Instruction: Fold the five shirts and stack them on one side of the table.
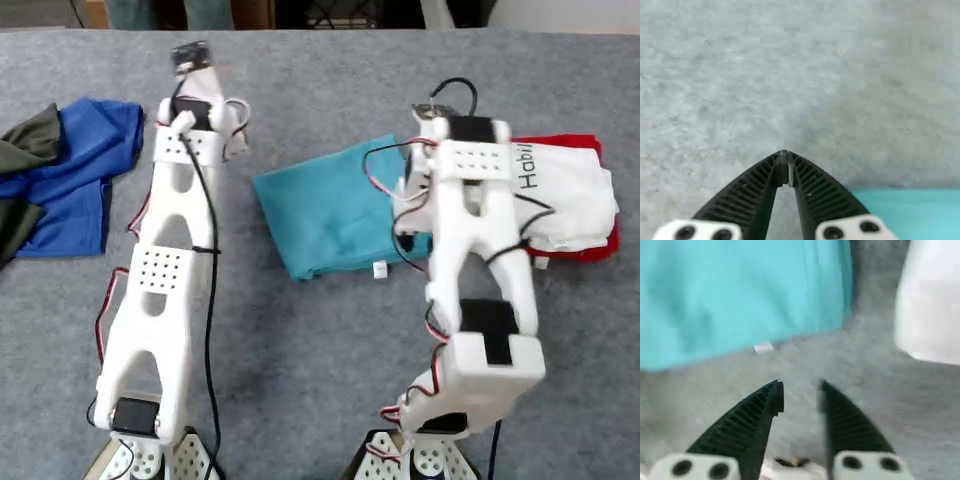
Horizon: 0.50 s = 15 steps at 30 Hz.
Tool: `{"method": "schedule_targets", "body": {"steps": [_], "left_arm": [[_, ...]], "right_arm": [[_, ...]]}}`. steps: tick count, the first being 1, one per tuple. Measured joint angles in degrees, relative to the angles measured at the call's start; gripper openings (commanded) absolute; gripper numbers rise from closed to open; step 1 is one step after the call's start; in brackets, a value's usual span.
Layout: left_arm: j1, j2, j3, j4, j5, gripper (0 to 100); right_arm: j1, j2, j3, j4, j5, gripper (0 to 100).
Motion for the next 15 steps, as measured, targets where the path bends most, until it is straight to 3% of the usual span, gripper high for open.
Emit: {"method": "schedule_targets", "body": {"steps": [3,8,15], "left_arm": [[-0.3,1.1,0.0,-1.4,0.3,3],[-0.3,1.2,0.0,-1.8,0.6,3],[-0.3,1.2,0.0,-1.9,0.6,3]], "right_arm": [[-1.7,4.6,0.0,-4.3,-4.0,38.0],[-2.2,10.0,-0.1,-9.8,-7.0,38.4],[-2.4,15.8,-0.5,-16.4,-7.2,25.3]]}}
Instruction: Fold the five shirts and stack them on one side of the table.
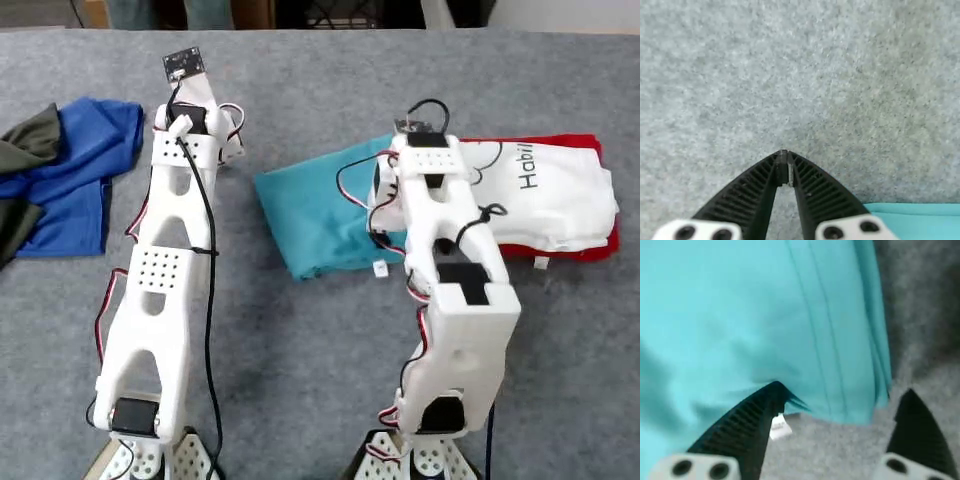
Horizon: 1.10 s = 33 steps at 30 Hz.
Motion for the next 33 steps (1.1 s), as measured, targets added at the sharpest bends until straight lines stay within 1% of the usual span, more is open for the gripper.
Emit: {"method": "schedule_targets", "body": {"steps": [5,6,7,15,19,26,33], "left_arm": [[0.0,0.0,0.0,0.0,0.0,3],[0.0,0.0,0.0,0.0,0.0,3],[0.0,0.0,0.0,0.0,0.0,3],[0.0,0.0,0.0,0.0,0.0,3],[0.0,0.0,0.0,0.0,0.0,3],[0.0,0.0,0.0,0.0,0.0,3],[0.0,0.0,0.0,0.0,0.0,3]], "right_arm": [[-0.1,2.2,-1.6,-0.7,0.0,5.9],[-0.1,2.2,-1.7,-0.7,0.0,2.7],[-0.1,2.2,-1.7,-0.7,0.0,1.8],[0.3,2.5,-2.5,-0.4,0.0,2.8],[0.3,2.9,-6.5,3.7,2.5,1.8],[0.4,0.1,-20.9,13.5,14.9,1.5],[5.1,0.1,-37.6,21.4,27.8,1.5]]}}
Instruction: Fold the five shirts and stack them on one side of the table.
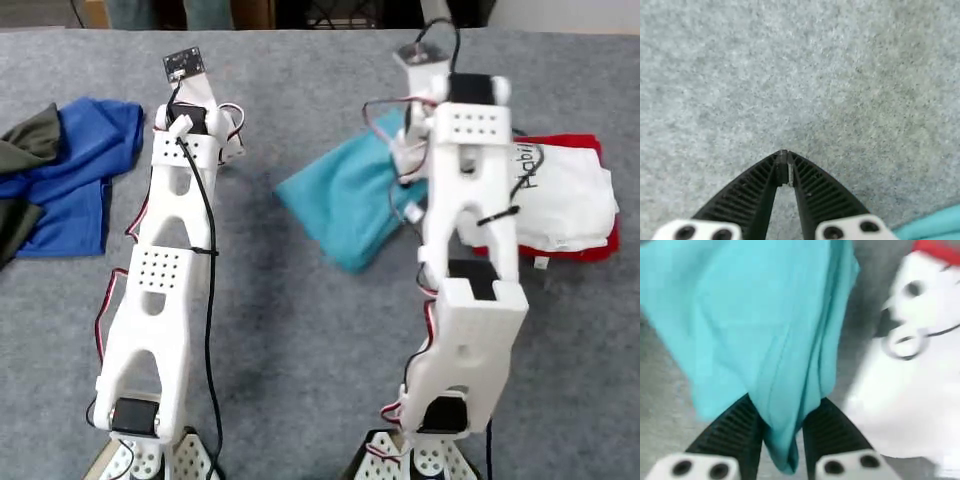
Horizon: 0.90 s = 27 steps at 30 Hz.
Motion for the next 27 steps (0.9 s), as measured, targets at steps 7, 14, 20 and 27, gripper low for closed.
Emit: {"method": "schedule_targets", "body": {"steps": [7,14,20,27], "left_arm": [[0.0,0.0,0.0,0.0,0.0,3],[0.0,0.0,0.0,0.0,0.0,3],[0.0,0.0,0.0,0.0,0.0,3],[0.0,0.0,0.0,0.0,0.0,3]], "right_arm": [[7.5,0.0,-3.6,0.0,10.5,1.5],[17.3,0.0,-4.9,-5.9,16.7,1.5],[24.0,0.0,-5.0,-11.6,17.6,1.5],[30.5,0.0,-5.0,-13.7,17.6,1.5]]}}
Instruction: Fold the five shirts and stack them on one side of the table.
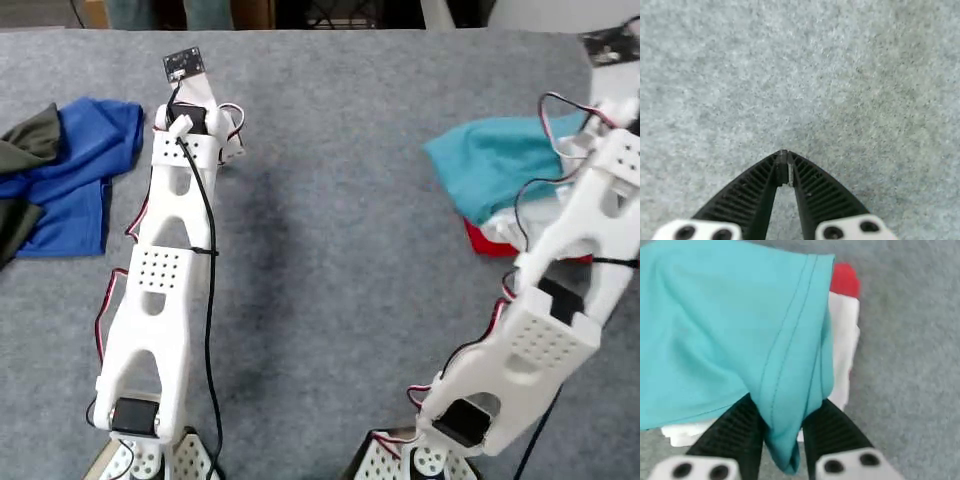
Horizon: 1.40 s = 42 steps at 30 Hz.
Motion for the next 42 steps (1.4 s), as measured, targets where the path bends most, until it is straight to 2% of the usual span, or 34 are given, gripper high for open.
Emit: {"method": "schedule_targets", "body": {"steps": [11,17,20,23,25,27,28,31,35,38,42], "left_arm": [[0.0,0.0,0.0,0.0,0.0,3],[0.0,0.0,0.0,0.0,0.0,3],[0.0,0.0,0.0,0.0,0.0,3],[0.0,0.0,0.0,0.0,0.0,3],[0.0,0.0,0.0,0.0,0.0,3],[0.0,0.0,0.0,-0.2,0.0,3],[0.0,0.0,0.0,-0.3,0.0,3],[0.0,0.0,0.0,-0.3,0.0,3],[0.0,0.0,0.0,-0.3,0.0,3],[0.0,0.0,0.0,-0.3,0.0,3],[0.0,0.0,0.0,-0.3,0.0,3]], "right_arm": [[5.7,3.2,0.0,0.7,0.0,4.0],[5.9,4.0,-0.5,4.0,0.9,31.6],[6.6,4.0,-4.0,4.9,1.0,38.8],[6.7,4.0,-8.4,5.4,1.0,33.3],[6.2,4.0,-12.1,5.4,-1.1,21.0],[4.5,4.0,-15.2,5.4,-3.7,4.5],[3.2,4.0,-16.4,5.4,-4.7,0.6],[-0.8,4.0,-17.4,3.1,-6.6,9.0],[-3.4,4.9,-15.0,-1.5,-7.0,3.3],[-2.5,9.5,-11.4,-5.1,-7.0,1.7],[2.4,18.2,-9.9,-12.5,-7.1,2.1]]}}
